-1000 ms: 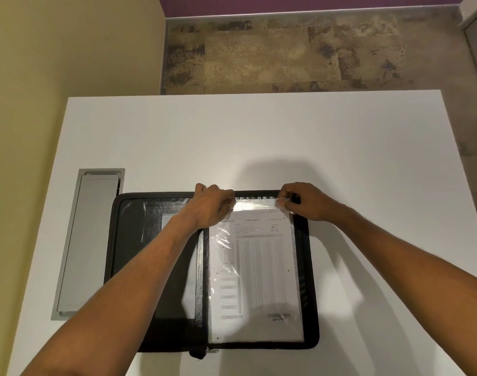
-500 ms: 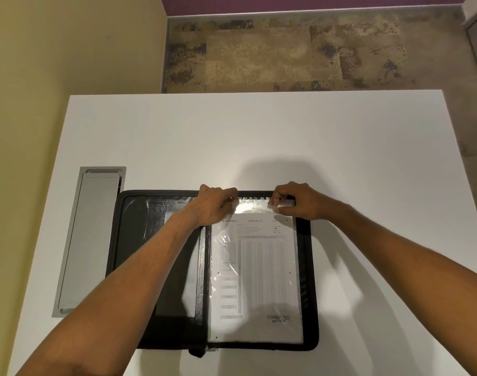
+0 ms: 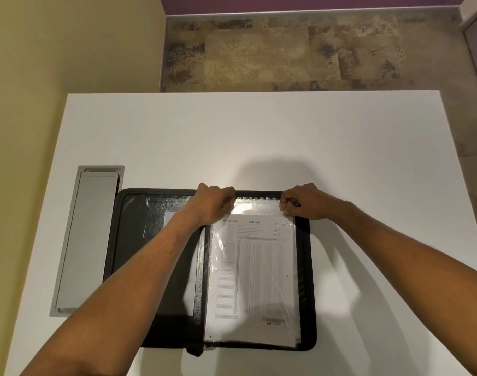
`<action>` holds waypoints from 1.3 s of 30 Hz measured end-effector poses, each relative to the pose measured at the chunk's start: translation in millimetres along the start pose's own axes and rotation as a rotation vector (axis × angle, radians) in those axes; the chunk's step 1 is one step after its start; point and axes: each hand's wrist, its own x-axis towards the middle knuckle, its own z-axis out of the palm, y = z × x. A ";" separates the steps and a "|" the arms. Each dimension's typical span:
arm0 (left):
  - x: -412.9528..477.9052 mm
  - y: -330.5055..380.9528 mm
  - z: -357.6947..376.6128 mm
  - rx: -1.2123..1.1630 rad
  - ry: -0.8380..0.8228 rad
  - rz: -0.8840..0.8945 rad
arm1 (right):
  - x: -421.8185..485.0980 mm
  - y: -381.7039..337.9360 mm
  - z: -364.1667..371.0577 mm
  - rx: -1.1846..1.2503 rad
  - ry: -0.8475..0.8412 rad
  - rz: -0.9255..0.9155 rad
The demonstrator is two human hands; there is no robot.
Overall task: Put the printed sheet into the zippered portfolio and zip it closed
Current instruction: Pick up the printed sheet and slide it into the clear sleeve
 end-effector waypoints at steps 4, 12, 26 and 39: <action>-0.7 2.3 -1.8 -0.024 0.014 -0.034 | -1.8 -2.7 -1.4 -0.022 0.006 0.015; 0.1 8.6 -5.1 0.058 0.096 -0.105 | -7.5 -12.1 6.2 0.082 0.213 0.042; -37.6 63.9 31.1 -0.046 0.120 -0.091 | -24.8 -30.9 41.6 0.090 0.513 0.461; -81.3 138.6 119.9 0.071 -0.064 -0.055 | -104.8 -87.7 114.6 0.331 0.775 0.525</action>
